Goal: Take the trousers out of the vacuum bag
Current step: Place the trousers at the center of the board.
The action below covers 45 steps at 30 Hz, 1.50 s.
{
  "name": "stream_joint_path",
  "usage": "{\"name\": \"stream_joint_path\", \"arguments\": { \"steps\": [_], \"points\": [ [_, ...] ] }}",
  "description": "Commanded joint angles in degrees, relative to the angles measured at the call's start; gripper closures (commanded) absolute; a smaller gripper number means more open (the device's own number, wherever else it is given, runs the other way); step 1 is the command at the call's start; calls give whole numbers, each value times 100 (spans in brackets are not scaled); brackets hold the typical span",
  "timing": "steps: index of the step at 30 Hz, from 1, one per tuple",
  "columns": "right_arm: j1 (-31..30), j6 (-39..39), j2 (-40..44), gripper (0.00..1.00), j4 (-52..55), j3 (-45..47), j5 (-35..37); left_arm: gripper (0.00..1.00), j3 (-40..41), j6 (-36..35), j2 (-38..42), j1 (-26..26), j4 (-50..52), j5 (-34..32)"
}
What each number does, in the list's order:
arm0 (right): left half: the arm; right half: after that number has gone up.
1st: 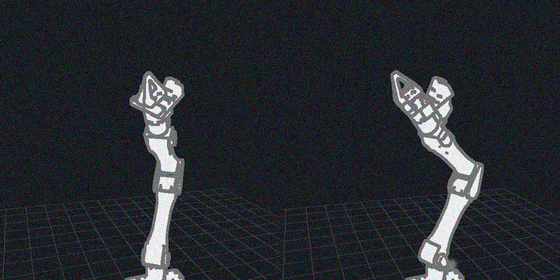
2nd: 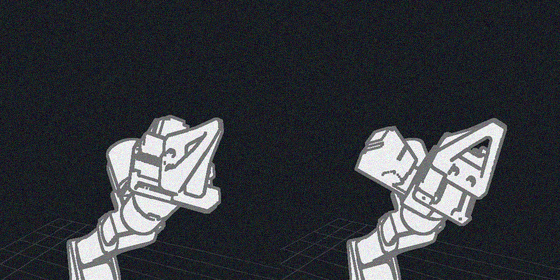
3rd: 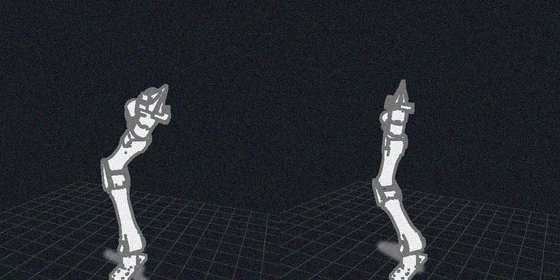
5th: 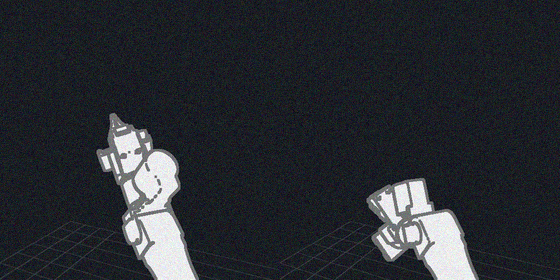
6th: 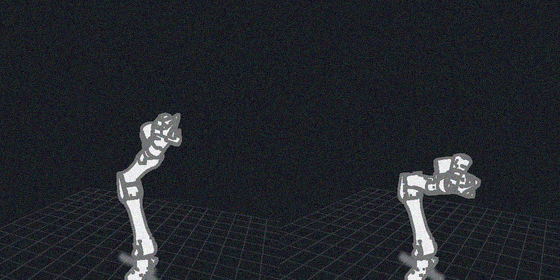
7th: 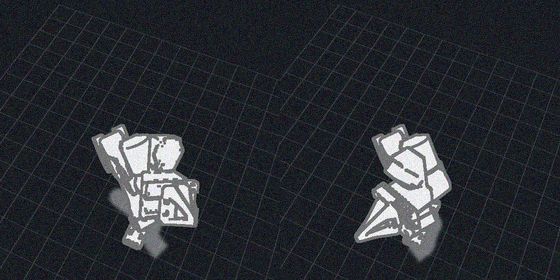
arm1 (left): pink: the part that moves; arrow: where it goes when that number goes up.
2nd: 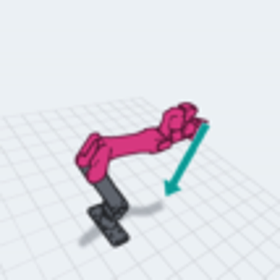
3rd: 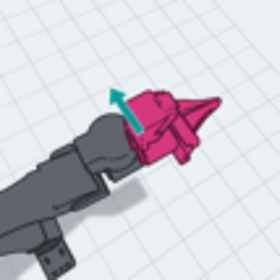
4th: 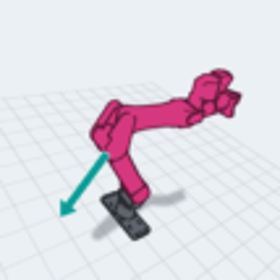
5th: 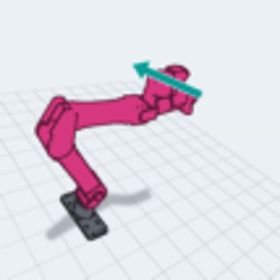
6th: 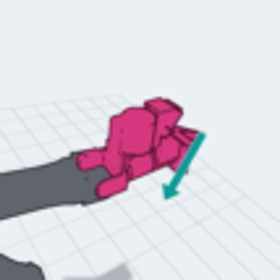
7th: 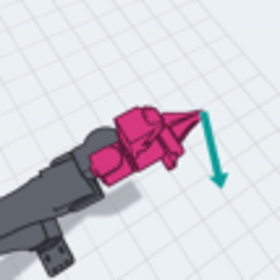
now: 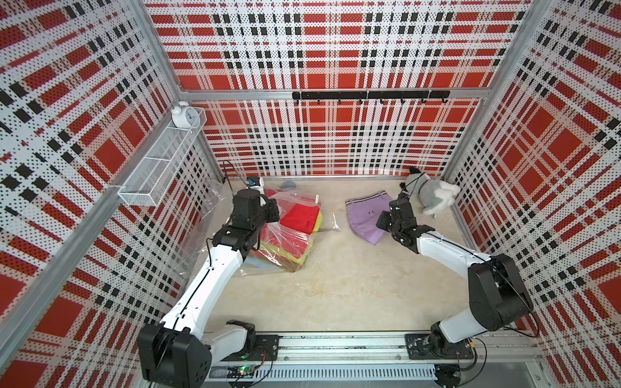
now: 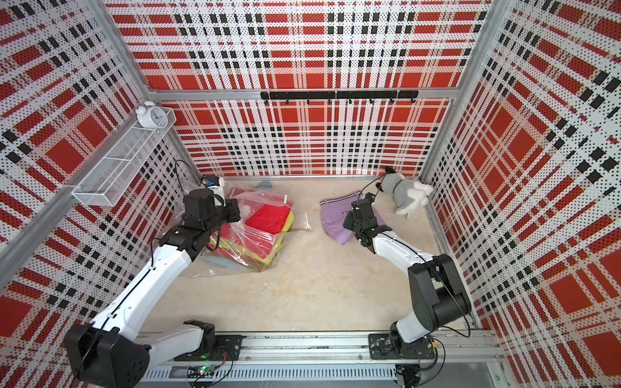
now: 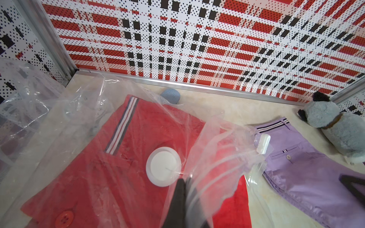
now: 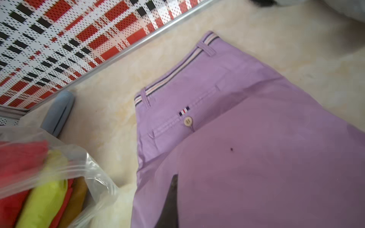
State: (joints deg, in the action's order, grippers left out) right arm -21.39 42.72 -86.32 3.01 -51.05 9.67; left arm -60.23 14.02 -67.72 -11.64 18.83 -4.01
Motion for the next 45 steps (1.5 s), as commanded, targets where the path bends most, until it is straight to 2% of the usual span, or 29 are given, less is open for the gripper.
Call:
{"name": "stream_joint_path", "arguments": {
  "steps": [1,11,12,14,15,19,22,28,31,35,42,45],
  "points": [
    [-178,503,448,100,-402,153,95,100,-286,-110,-58,105,-283,-78],
    [-481,1065,687,97,-82,851,123,100,-368,-112,-122,103,-292,-4],
    [-530,1080,671,94,-113,905,99,100,-373,-112,-124,103,-301,-10],
    [-627,1105,637,77,8,958,87,100,-395,-115,-136,105,-303,12],
    [-668,1103,634,73,85,965,75,100,-402,-110,-143,101,-301,32],
    [-766,1056,887,70,575,1099,96,100,-437,-108,-136,100,-301,76],
    [-816,879,1318,60,1259,1088,104,100,-485,-114,-110,103,-298,87],
    [-934,432,2372,54,3081,641,569,100,-677,-163,-110,100,-222,145],
    [-934,104,2622,52,3446,333,794,100,-701,-156,-178,100,-248,185],
    [-875,-274,2350,51,3093,169,1019,100,-683,-73,-291,101,-362,282],
    [-557,-622,936,56,2026,56,275,100,-796,-43,-323,51,-363,430],
    [-543,-572,467,57,1951,32,253,100,-863,-86,-250,38,-333,438]
  ]
}}
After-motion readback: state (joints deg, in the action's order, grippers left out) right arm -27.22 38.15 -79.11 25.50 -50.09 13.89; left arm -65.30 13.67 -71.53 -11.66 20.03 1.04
